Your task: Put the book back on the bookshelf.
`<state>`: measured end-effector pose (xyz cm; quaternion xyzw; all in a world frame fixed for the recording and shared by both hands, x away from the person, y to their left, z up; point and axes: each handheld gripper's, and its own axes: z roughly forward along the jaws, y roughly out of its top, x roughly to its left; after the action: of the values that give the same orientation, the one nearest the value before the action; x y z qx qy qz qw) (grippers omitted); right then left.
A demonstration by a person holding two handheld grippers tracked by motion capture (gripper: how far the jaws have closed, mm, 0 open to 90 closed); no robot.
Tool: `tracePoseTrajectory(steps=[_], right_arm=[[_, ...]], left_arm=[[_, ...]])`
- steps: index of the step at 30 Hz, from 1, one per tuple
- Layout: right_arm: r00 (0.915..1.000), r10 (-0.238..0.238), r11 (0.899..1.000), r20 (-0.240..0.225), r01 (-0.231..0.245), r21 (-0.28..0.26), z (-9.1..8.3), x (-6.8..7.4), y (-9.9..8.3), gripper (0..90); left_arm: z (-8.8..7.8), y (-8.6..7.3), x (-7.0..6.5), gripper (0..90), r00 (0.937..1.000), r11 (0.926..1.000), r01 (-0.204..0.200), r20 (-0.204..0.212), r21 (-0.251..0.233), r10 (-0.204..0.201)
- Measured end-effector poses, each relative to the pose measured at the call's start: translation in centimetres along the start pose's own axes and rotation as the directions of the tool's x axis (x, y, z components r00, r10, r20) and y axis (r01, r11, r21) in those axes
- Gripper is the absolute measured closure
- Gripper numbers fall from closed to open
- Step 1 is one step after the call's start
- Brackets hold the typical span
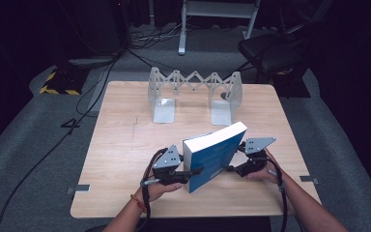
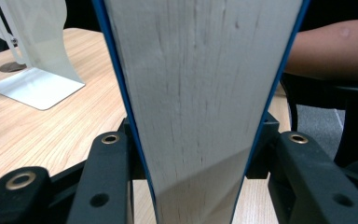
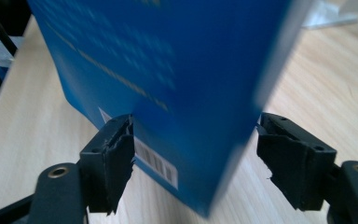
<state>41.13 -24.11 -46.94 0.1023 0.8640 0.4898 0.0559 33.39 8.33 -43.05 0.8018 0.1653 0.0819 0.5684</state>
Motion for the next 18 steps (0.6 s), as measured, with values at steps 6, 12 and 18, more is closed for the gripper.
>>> tracePoseTrajectory(steps=[6, 12, 18], right_arm=[[0.9999, 0.009, 0.999, -0.013, -0.009, -0.035, -0.08, 0.30, 0.74, 27.7], [0.9999, 0.006, 0.999, -0.010, -0.006, -0.034, -0.33, 0.33, 0.84, 29.6], [0.9997, 0.002, 0.999, -0.025, -0.002, -0.033, -0.89, 0.28, 0.70, 35.0]], left_arm=[[-0.16, -0.11, -0.33, 56.1, 0.9995, 0.9993, -0.026, -0.017, 0.028, 0.027], [-0.37, -0.28, -0.44, 54.8, 0.9982, 0.9977, -0.048, -0.034, 0.047, 0.050], [-0.65, -0.63, -0.60, 52.5, 0.9977, 0.9973, -0.045, -0.049, 0.059, 0.048]])
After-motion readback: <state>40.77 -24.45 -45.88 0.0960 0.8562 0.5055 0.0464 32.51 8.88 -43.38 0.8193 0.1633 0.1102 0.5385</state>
